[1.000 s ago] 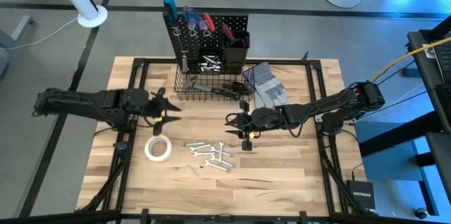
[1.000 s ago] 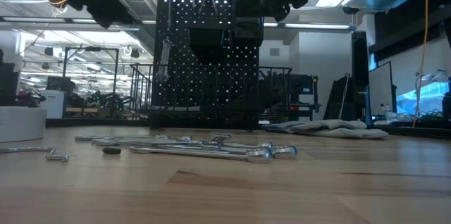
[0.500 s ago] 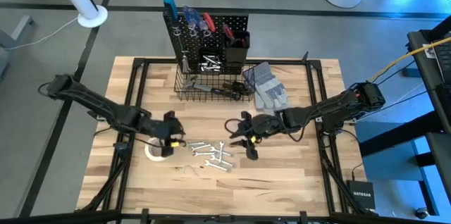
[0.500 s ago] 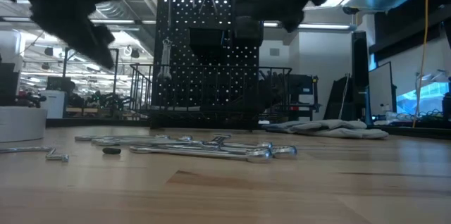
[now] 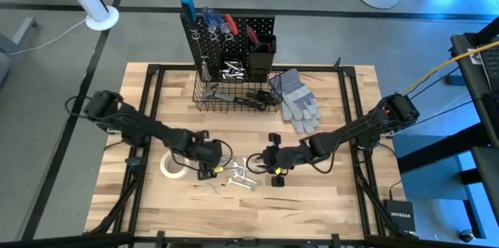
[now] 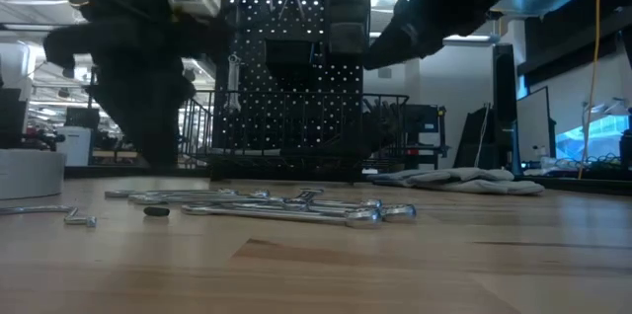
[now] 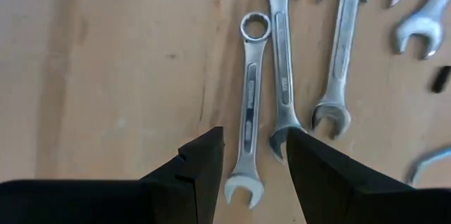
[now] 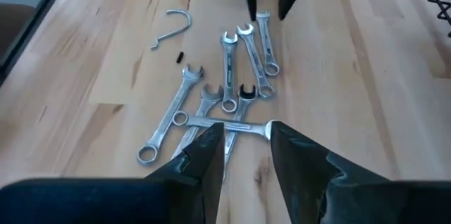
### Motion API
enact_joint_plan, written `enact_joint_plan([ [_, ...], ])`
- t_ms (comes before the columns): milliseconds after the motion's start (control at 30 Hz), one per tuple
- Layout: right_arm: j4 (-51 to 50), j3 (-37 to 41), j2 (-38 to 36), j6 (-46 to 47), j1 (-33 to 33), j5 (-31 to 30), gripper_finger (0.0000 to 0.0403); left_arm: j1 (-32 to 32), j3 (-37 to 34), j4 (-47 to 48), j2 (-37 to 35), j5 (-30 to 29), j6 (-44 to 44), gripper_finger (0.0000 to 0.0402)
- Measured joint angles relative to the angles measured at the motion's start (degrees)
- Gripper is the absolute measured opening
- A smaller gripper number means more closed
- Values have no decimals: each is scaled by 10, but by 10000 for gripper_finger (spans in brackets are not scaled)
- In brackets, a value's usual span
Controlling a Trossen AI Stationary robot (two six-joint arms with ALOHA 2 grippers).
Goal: Hang tools onto peg board
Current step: Hang the wrench on the peg board
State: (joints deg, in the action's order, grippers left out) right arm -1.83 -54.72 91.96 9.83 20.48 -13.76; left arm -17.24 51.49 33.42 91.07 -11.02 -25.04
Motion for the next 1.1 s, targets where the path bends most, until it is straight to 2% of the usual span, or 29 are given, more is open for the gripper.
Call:
enact_joint_plan([
  [167,2,0,0,-13,1,-5,122,29,18,6,49,19,27,148],
  [400,4,0,0,-15,1,-8,122,61,19,-1,57,42,37,148],
  [800,3,0,0,-16,1,-8,122,64,19,-31,58,79,44,148],
  [1100,3,0,0,-16,1,-8,122,65,19,-37,60,78,42,148],
])
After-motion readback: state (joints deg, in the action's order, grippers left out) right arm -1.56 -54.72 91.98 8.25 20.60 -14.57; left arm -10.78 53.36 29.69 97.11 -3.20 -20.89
